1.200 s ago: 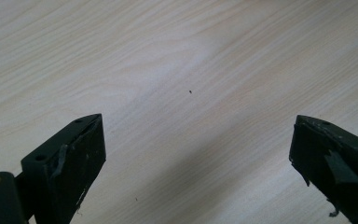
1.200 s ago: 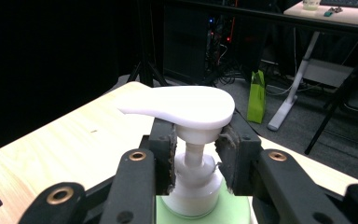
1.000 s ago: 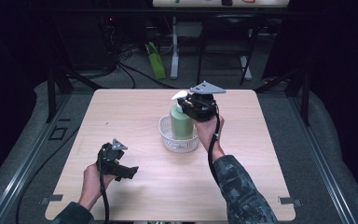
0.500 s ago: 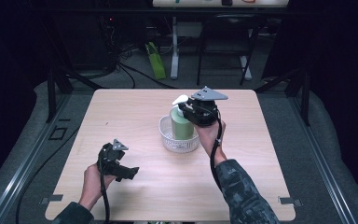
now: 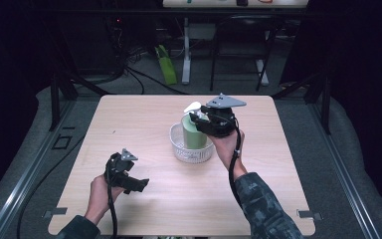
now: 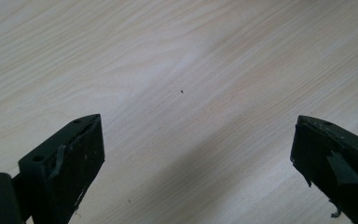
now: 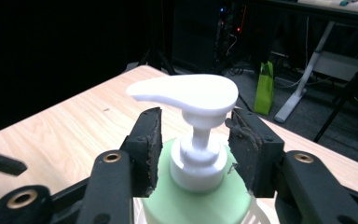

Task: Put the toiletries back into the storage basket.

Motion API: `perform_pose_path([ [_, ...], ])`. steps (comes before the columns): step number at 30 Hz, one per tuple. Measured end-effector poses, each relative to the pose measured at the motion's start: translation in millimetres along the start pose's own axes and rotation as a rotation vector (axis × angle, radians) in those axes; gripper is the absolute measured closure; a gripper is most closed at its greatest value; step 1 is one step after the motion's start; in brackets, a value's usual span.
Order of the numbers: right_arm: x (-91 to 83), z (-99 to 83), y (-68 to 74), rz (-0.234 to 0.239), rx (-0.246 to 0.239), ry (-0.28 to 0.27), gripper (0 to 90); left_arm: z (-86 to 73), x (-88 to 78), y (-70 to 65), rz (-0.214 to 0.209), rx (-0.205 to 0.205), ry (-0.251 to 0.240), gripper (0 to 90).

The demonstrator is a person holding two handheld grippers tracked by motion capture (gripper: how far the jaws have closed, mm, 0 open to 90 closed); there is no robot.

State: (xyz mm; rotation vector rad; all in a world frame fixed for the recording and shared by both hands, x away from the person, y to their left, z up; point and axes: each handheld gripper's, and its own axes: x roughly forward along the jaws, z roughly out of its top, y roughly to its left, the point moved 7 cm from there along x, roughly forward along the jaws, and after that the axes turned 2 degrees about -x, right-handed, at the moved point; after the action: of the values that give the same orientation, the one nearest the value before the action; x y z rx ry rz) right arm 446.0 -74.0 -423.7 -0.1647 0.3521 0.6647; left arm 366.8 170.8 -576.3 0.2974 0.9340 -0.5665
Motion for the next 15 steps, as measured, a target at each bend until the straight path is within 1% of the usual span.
perform_pose_path([
  [2,-4.7,0.3,-0.1,0.01,0.005,0.012,47.6,0.0,0.5,-1.0,-0.002,0.0,0.001,2.7],
  [5,-9.4,0.8,-0.9,0.011,0.001,0.025,45.4,0.0,0.6,-1.4,-0.003,0.004,0.002,2.7],
  [7,-15.3,0.4,-2.1,0.01,0.003,0.045,42.2,0.0,0.8,-1.3,-0.004,0.003,0.0,2.7],
  [8,-20.8,-0.5,-2.8,0.019,0.01,0.053,38.6,-0.1,0.8,-1.1,-0.004,0.003,0.001,2.7],
  [9,-20.8,-0.5,-2.8,0.019,0.01,0.053,38.6,-0.1,0.8,-1.1,-0.004,0.003,0.001,2.7],
  [12,-27.4,-3.1,-4.4,0.019,0.01,0.083,32.1,-0.1,0.2,-1.1,-0.001,0.006,0.002,2.7],
  [13,-29.9,-5.0,-5.5,0.012,0.013,0.106,29.4,-0.2,0.1,-1.2,-0.001,0.006,0.001,2.7],
  [15,-34.8,-8.0,-7.3,0.018,0.017,0.129,25.6,-0.4,0.1,-1.2,-0.001,0.008,0.003,2.7],
])
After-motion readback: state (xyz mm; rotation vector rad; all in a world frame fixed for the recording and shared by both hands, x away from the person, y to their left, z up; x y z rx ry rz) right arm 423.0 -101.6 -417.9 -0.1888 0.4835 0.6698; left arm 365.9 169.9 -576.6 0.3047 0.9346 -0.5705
